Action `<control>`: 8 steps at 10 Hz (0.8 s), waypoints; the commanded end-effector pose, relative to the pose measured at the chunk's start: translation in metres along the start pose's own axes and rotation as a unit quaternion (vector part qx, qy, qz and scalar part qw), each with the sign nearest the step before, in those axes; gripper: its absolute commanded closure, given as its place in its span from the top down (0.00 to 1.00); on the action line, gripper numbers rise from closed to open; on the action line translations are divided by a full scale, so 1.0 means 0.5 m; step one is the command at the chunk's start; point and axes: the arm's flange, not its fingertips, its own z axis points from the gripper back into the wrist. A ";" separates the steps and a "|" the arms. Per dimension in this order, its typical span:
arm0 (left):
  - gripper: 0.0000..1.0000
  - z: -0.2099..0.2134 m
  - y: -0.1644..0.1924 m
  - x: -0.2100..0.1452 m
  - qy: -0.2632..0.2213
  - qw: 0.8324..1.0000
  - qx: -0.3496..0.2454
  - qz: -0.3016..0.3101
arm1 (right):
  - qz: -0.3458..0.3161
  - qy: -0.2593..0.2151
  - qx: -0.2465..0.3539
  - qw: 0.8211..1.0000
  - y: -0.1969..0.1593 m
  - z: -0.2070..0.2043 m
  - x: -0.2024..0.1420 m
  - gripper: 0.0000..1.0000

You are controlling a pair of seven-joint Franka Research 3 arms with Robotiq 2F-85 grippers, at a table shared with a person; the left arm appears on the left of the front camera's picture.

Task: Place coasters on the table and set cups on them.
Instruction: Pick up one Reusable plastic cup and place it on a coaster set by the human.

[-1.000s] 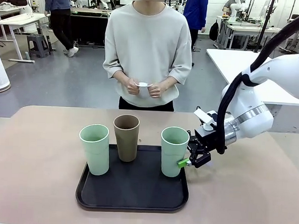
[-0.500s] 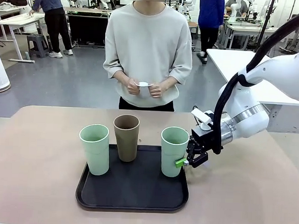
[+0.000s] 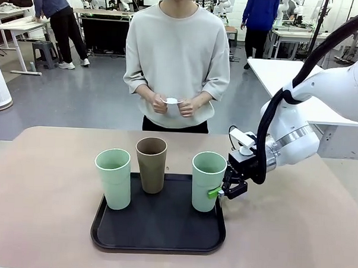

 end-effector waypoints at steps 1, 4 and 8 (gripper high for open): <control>1.00 0.003 0.001 0.000 -0.005 1.000 -0.001 -0.003 | 0.010 -0.006 0.003 1.000 -0.003 0.014 -0.001 0.00; 1.00 0.003 0.001 0.000 -0.005 1.000 -0.001 -0.003 | -0.046 0.022 -0.103 0.993 0.105 0.025 0.169 0.38; 1.00 0.003 0.001 0.000 -0.005 1.000 -0.001 -0.003 | -0.005 0.016 -0.153 0.988 0.274 0.072 0.432 0.38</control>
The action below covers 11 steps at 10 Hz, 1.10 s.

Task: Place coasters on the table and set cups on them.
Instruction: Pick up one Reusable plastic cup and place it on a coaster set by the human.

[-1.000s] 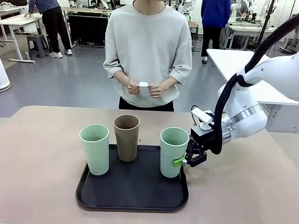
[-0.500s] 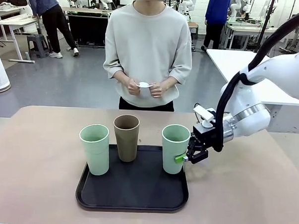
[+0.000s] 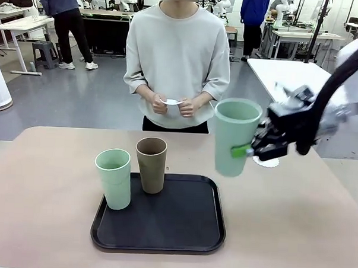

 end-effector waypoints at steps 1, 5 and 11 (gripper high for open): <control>1.00 0.003 0.001 0.000 -0.005 1.000 -0.001 -0.003 | -0.008 -0.020 -0.023 1.000 0.045 0.031 0.063 0.38; 1.00 0.003 0.001 0.000 -0.005 1.000 -0.001 -0.003 | 0.007 -0.003 -0.019 1.000 0.052 0.040 0.092 0.38; 1.00 0.003 0.001 0.000 -0.005 1.000 -0.001 -0.003 | 0.014 -0.019 -0.035 0.999 -0.006 0.100 0.074 0.86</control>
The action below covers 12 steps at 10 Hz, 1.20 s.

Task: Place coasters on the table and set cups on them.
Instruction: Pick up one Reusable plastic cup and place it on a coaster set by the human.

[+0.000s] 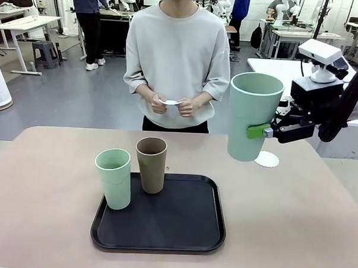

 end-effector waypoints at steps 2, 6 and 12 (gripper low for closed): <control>1.00 0.003 0.001 0.000 -0.005 1.000 -0.001 -0.003 | 0.019 -0.002 -0.045 0.999 -0.124 0.138 -0.056 0.86; 1.00 0.003 0.001 0.000 -0.005 1.000 -0.001 -0.003 | 0.013 -0.042 -0.102 0.994 -0.242 0.288 -0.094 0.86; 1.00 0.003 0.001 0.000 -0.005 1.000 -0.001 -0.003 | -0.031 -0.069 -0.149 0.986 -0.342 0.392 -0.106 0.86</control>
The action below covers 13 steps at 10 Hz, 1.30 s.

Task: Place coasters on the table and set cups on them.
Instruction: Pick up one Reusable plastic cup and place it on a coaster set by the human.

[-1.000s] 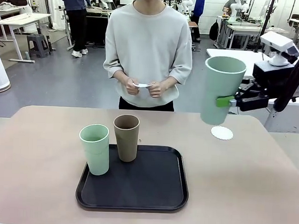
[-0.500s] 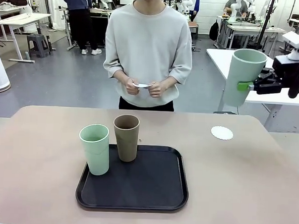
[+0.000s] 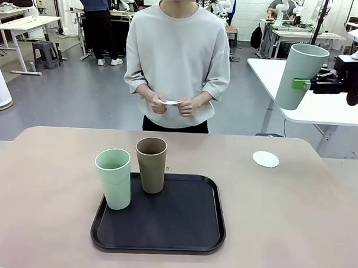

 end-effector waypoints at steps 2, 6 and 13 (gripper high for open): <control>1.00 0.003 0.001 0.000 -0.005 1.000 -0.001 -0.003 | 0.000 0.000 0.000 1.000 0.000 0.000 0.000 0.86; 1.00 0.003 0.001 0.000 -0.005 1.000 -0.001 -0.003 | 0.000 0.000 0.000 1.000 0.000 0.000 0.000 0.86; 1.00 0.003 0.001 0.000 -0.005 1.000 -0.001 -0.003 | -0.052 0.001 0.008 0.999 -0.196 0.045 -0.173 0.86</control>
